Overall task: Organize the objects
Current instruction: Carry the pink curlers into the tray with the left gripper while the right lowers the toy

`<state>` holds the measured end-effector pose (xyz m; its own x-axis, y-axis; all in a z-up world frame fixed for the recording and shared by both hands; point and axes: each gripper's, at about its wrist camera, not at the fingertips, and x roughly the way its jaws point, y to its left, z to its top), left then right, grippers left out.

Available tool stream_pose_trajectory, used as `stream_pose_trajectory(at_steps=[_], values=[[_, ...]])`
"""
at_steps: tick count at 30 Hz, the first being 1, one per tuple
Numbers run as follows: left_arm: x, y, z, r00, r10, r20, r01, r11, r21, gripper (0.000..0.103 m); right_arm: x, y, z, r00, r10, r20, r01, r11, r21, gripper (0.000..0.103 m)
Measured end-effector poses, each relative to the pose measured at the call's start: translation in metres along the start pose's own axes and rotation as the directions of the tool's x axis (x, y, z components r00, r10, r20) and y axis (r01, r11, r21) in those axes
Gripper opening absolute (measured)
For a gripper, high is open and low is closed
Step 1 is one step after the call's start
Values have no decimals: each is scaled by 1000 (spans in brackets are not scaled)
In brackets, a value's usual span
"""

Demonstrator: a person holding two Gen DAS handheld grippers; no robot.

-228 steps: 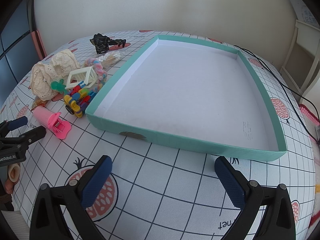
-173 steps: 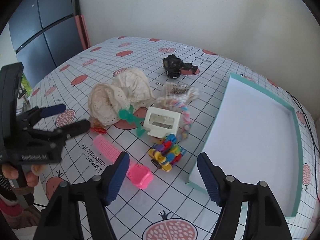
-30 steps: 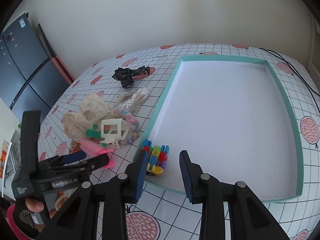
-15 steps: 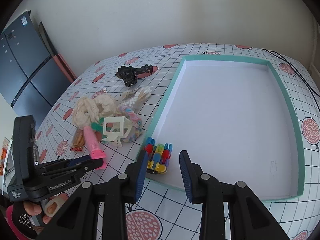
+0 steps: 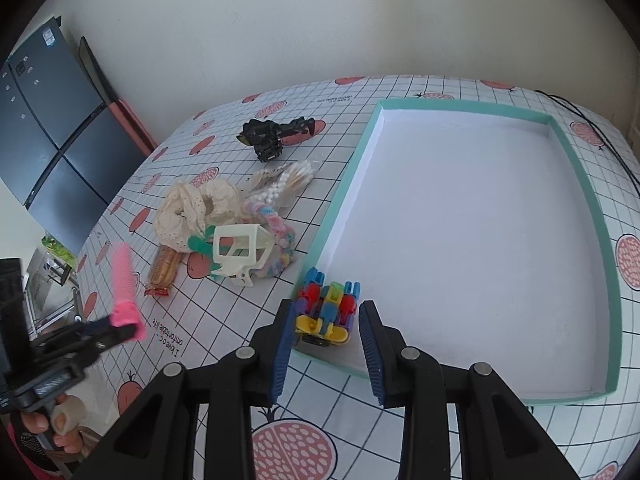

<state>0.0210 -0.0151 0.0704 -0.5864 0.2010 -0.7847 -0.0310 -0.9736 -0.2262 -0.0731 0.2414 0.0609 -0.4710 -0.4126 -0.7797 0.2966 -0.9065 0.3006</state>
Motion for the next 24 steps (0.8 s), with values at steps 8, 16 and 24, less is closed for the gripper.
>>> stream_pose_trajectory(at_steps=[8, 16, 24], values=[[-5, -7, 5, 999, -42, 26, 41, 999, 16, 23, 10, 3, 4, 999, 0, -36, 1, 1000, 9, 35], [-2, -12, 6, 998, -58, 32, 57, 998, 37, 24, 20, -2, 7, 997, 2, -75, 1, 999, 49, 37], [4, -24, 13, 996, -80, 34, 78, 995, 64, 24, 24, -3, 8, 996, 8, -83, -2, 998, 68, 36]])
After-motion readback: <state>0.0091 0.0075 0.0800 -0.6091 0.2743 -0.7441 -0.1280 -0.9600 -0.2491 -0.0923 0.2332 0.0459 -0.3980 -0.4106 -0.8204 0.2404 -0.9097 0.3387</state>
